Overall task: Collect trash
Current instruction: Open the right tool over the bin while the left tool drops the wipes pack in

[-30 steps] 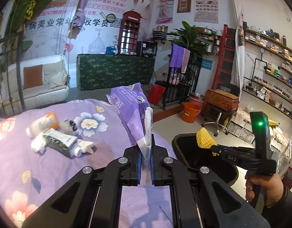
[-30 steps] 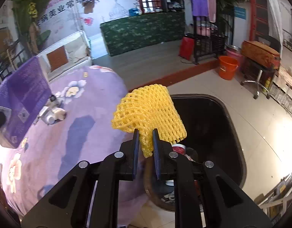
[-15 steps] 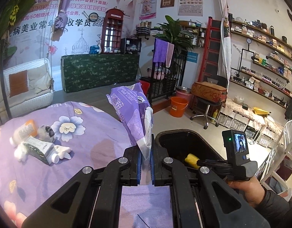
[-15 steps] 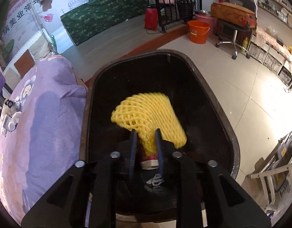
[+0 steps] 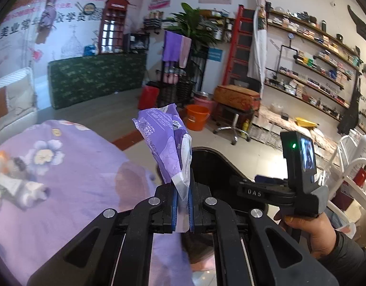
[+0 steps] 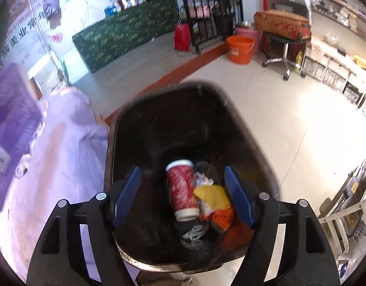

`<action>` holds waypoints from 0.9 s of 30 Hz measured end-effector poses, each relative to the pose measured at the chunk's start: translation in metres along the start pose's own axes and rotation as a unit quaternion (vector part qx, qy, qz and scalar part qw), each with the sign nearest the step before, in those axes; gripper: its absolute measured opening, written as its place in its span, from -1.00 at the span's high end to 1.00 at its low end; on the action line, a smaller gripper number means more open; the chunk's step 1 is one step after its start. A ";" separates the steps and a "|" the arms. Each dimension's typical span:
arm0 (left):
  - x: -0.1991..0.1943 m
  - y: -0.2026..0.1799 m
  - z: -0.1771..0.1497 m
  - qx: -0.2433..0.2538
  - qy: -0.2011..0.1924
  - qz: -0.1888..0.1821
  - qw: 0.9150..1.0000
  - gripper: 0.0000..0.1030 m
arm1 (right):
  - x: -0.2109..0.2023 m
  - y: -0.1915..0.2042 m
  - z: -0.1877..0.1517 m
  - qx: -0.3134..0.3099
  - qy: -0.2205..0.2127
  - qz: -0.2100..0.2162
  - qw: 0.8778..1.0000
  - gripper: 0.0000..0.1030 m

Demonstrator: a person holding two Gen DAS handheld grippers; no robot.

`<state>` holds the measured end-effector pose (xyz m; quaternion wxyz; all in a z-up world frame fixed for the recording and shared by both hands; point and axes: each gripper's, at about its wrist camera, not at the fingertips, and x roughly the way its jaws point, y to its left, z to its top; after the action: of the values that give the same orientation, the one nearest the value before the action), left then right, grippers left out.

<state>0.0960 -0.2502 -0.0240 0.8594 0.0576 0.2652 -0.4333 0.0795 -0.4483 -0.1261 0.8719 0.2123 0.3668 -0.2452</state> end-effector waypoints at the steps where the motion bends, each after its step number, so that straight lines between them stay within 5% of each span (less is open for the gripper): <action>1: 0.007 -0.005 0.001 0.001 0.006 -0.011 1.000 0.87 | -0.006 -0.002 0.003 0.002 -0.009 -0.002 1.000 -0.41; 5: 0.032 -0.025 0.004 0.015 0.028 -0.034 0.999 0.87 | -0.023 -0.014 0.012 0.017 -0.037 -0.012 0.999 -0.60; 20: 0.098 -0.060 -0.010 0.023 0.135 -0.094 0.986 0.76 | -0.044 -0.051 0.026 0.053 -0.072 -0.043 0.995 -0.60; 21: 0.098 -0.061 -0.012 0.026 0.136 -0.093 0.986 0.47 | -0.045 -0.052 0.027 0.055 -0.073 -0.043 0.995 -0.60; 22: 0.097 -0.061 -0.014 0.028 0.136 -0.093 0.986 -0.04 | -0.046 -0.054 0.027 0.057 -0.074 -0.044 0.995 -0.60; 24: 0.092 -0.060 -0.017 0.027 0.125 -0.100 0.987 -0.55 | -0.046 -0.057 0.028 0.058 -0.073 -0.046 0.995 -0.60; 27: 0.088 -0.064 -0.016 0.037 0.119 -0.095 0.988 -0.74 | -0.045 -0.061 0.027 0.061 -0.071 -0.049 0.994 -0.60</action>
<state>0.0823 -0.3475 -0.0740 0.7738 0.1146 0.3536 -0.5129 0.0312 -0.4993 -0.0866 0.8682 0.2290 0.2980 -0.3239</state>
